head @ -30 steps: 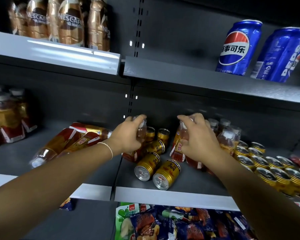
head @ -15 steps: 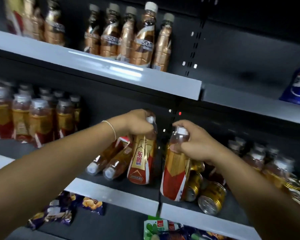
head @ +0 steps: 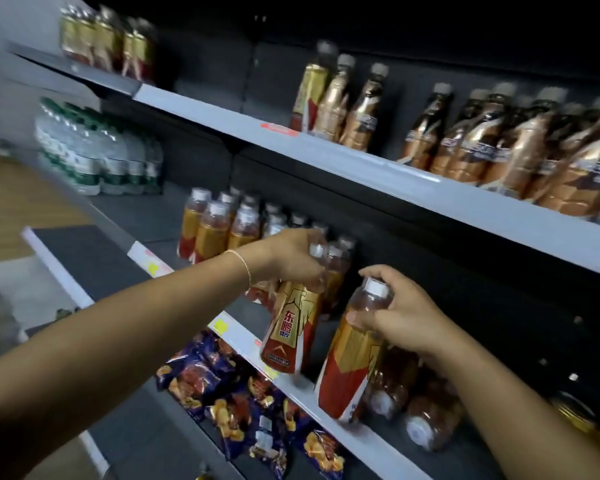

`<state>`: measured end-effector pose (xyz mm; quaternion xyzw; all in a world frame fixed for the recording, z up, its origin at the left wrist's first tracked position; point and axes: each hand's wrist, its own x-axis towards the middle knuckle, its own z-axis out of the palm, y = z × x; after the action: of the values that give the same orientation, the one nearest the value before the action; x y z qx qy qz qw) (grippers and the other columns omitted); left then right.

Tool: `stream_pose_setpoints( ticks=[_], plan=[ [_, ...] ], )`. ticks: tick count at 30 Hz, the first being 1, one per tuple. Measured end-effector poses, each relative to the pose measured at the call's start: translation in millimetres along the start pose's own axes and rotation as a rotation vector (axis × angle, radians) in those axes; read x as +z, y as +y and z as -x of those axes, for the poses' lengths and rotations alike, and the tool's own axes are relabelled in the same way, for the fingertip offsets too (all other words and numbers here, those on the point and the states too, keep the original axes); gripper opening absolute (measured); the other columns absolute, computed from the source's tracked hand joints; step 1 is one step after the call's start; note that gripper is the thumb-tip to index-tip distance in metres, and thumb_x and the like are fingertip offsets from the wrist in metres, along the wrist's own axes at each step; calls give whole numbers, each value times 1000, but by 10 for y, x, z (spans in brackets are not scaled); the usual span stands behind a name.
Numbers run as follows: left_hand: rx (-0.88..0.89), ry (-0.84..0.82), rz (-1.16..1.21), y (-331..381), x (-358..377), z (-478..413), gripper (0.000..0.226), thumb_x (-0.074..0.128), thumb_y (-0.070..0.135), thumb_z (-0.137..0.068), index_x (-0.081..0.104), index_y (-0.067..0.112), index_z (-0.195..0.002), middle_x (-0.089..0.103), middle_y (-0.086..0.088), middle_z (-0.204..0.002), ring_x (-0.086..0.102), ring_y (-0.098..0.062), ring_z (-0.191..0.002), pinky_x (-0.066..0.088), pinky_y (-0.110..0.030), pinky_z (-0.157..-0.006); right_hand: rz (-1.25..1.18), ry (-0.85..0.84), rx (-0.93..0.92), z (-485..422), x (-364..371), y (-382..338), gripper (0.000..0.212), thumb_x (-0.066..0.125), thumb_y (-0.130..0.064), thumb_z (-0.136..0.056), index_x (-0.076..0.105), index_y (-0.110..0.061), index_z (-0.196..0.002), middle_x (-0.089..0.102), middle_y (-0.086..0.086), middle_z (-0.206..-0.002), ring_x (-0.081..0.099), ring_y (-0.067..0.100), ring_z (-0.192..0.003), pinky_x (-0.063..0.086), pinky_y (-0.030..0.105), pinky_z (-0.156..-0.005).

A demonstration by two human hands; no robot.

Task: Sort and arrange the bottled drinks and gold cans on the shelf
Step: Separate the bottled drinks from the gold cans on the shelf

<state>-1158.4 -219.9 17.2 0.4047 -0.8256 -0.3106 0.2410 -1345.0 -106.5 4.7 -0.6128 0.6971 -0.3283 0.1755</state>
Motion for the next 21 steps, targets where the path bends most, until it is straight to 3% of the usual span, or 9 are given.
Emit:
stream_pose_setpoints(
  ticks=[2, 6, 8, 11, 14, 17, 18, 21],
  plan=[
    [-28, 73, 21, -290, -211, 50, 62, 75, 26, -63, 53, 29, -121, 66, 10, -77, 59, 4, -50, 40, -12, -37, -31, -14, -34, -220, 267, -172, 67, 88, -28, -59, 54, -51, -112, 63, -12, -111, 68, 9, -92, 61, 39, -77],
    [-41, 190, -92, -841, -568, 70, 83, 74, 28, -63, 44, 27, -140, 64, 7, -115, 61, -11, -94, 49, -19, -68, -37, 30, -129, -602, 767, -459, 71, 85, -33, -57, 53, -44, -119, 62, -4, -121, 66, 15, -102, 57, 42, -89],
    [-68, 274, -144, -1076, -715, 58, 80, 72, 28, -65, 44, 25, -140, 63, 9, -101, 59, -13, -91, 45, -21, -69, -2, 65, -185, -766, 985, -568, 74, 85, -33, -62, 51, -42, -126, 56, -3, -127, 61, 13, -107, 54, 36, -93],
    [-88, 359, -167, -1370, -915, 28, 81, 63, 30, -63, 41, 26, -141, 65, 7, -81, 62, -14, -80, 45, -23, -60, 50, 147, -245, -998, 1248, -700, 75, 85, -32, -69, 49, -41, -133, 48, -5, -133, 52, 0, -98, 40, 15, -85],
    [-96, 468, -168, -1622, -1081, -42, 78, 66, 20, -66, 42, 25, -140, 60, 9, -65, 57, -4, -65, 39, -19, -48, 56, 152, -265, -1214, 1484, -814, 75, 83, -32, -74, 45, -41, -138, 43, -3, -138, 47, 6, -114, 33, 17, -90],
    [-92, 549, -198, -1793, -1175, -139, 76, 66, 18, -66, 44, 23, -139, 51, 8, -63, 59, -14, -71, 47, -27, -55, 51, 155, -329, -1431, 1684, -880, 74, 82, -25, -77, 45, -33, -141, 42, -4, -129, 44, -22, -93, 26, -4, -80],
    [-88, 562, -198, -1843, -1194, -173, 77, 66, 18, -66, 43, 23, -139, 51, 6, -70, 60, -21, -83, 49, -30, -63, 62, 146, -335, -1498, 1741, -888, 74, 81, -25, -78, 44, -32, -142, 41, -4, -128, 42, -22, -90, 25, -5, -80],
    [-94, 565, -178, -1996, -1247, -304, 81, 64, 22, -66, 38, 25, -142, 54, -5, -92, 52, -28, -105, 44, -30, -72, 118, 106, -305, -1673, 1888, -891, 75, 79, -29, -81, 39, -34, -145, 37, -3, -138, 38, 0, -107, 29, 16, -92]
  ],
)
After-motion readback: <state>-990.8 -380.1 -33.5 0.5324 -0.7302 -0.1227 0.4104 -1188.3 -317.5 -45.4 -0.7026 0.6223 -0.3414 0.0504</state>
